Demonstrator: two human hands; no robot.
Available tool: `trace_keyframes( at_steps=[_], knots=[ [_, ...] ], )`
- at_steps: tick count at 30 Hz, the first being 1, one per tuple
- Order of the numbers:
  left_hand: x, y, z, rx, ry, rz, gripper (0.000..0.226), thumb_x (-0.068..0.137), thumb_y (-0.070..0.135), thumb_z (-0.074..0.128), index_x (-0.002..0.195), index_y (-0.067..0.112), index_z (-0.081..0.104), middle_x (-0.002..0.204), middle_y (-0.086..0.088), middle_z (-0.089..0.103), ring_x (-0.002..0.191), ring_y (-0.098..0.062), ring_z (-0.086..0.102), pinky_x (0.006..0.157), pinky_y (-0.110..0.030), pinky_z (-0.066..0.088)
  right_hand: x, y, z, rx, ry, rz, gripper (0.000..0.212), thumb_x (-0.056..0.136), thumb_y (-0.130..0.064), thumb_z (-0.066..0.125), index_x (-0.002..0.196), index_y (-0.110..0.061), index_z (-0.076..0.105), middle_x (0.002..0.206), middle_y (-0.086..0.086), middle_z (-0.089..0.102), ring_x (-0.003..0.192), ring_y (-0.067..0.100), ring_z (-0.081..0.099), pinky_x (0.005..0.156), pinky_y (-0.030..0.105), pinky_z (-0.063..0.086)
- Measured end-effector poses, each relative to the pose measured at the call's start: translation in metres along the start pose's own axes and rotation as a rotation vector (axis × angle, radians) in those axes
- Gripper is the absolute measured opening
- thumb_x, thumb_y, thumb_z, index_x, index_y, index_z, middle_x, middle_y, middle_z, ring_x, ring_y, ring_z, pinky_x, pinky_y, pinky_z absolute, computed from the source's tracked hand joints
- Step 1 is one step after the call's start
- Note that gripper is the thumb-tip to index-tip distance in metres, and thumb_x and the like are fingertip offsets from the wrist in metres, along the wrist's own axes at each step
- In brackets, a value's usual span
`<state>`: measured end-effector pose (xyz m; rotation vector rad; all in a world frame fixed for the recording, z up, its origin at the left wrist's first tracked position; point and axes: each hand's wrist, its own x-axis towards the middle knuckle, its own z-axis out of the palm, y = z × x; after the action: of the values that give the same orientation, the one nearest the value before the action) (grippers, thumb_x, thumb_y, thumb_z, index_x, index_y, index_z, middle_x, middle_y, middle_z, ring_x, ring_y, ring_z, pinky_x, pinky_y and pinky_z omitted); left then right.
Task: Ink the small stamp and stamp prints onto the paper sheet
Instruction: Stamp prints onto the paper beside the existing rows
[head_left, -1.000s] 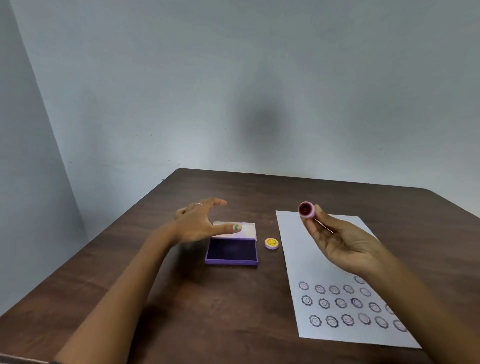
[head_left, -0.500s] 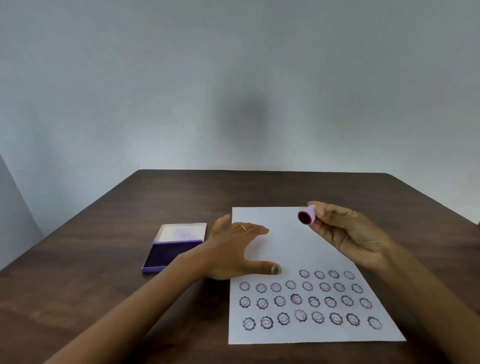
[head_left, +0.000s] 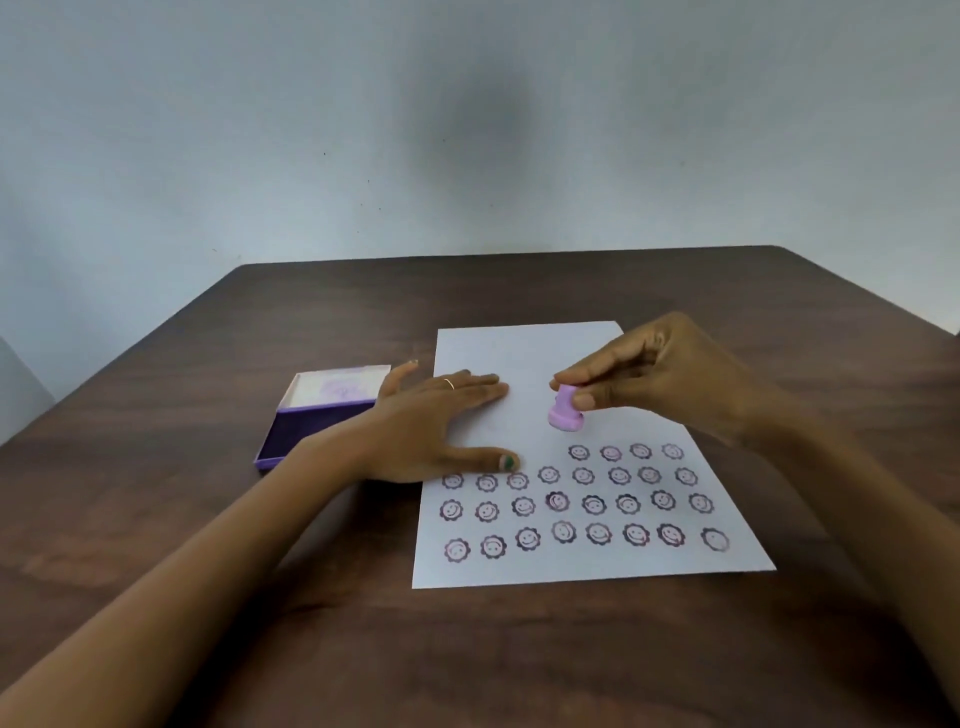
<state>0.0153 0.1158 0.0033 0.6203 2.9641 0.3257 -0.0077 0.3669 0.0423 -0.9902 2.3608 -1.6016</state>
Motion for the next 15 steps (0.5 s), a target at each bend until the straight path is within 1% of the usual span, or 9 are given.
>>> trace_keyframes(
  at_steps=[4, 8, 11, 15],
  knots=[
    [0.0, 0.0, 0.0, -0.018, 0.001, 0.001, 0.096, 0.064, 0.086, 0.032, 0.147, 0.041, 0.018, 0.158, 0.016, 0.017, 0.145, -0.006, 0.009, 0.113, -0.04, -0.012, 0.001, 0.001, 0.006, -0.027, -0.032, -0.009, 0.022, 0.063, -0.013, 0.076, 0.085, -0.011, 0.074, 0.089, -0.013, 0.074, 0.085, 0.009, 0.071, 0.076, 0.012, 0.053],
    [-0.001, 0.002, -0.001, -0.008, -0.003, -0.008, 0.095, 0.065, 0.084, 0.033, 0.148, 0.04, 0.019, 0.158, 0.015, 0.018, 0.146, -0.008, 0.011, 0.114, -0.043, -0.011, 0.001, -0.001, 0.012, -0.073, -0.056, -0.026, 0.026, 0.06, -0.018, 0.076, 0.086, -0.014, 0.074, 0.089, -0.009, 0.075, 0.084, 0.009, 0.071, 0.078, 0.015, 0.054],
    [-0.001, 0.003, -0.002, -0.02, -0.006, -0.011, 0.094, 0.065, 0.082, 0.034, 0.147, 0.039, 0.02, 0.157, 0.014, 0.019, 0.146, -0.009, 0.013, 0.115, -0.046, -0.01, 0.001, -0.003, 0.014, -0.12, -0.072, -0.03, 0.024, 0.064, -0.011, 0.076, 0.088, -0.015, 0.074, 0.089, -0.008, 0.075, 0.083, 0.01, 0.071, 0.08, 0.019, 0.055],
    [-0.001, 0.002, -0.002, -0.023, 0.004, -0.011, 0.095, 0.064, 0.084, 0.034, 0.147, 0.04, 0.021, 0.157, 0.015, 0.02, 0.145, -0.009, 0.014, 0.115, -0.048, -0.007, 0.001, -0.003, 0.015, -0.142, -0.077, -0.023, 0.024, 0.065, -0.009, 0.076, 0.089, -0.015, 0.074, 0.088, -0.006, 0.075, 0.082, 0.009, 0.071, 0.08, 0.021, 0.056]
  ],
)
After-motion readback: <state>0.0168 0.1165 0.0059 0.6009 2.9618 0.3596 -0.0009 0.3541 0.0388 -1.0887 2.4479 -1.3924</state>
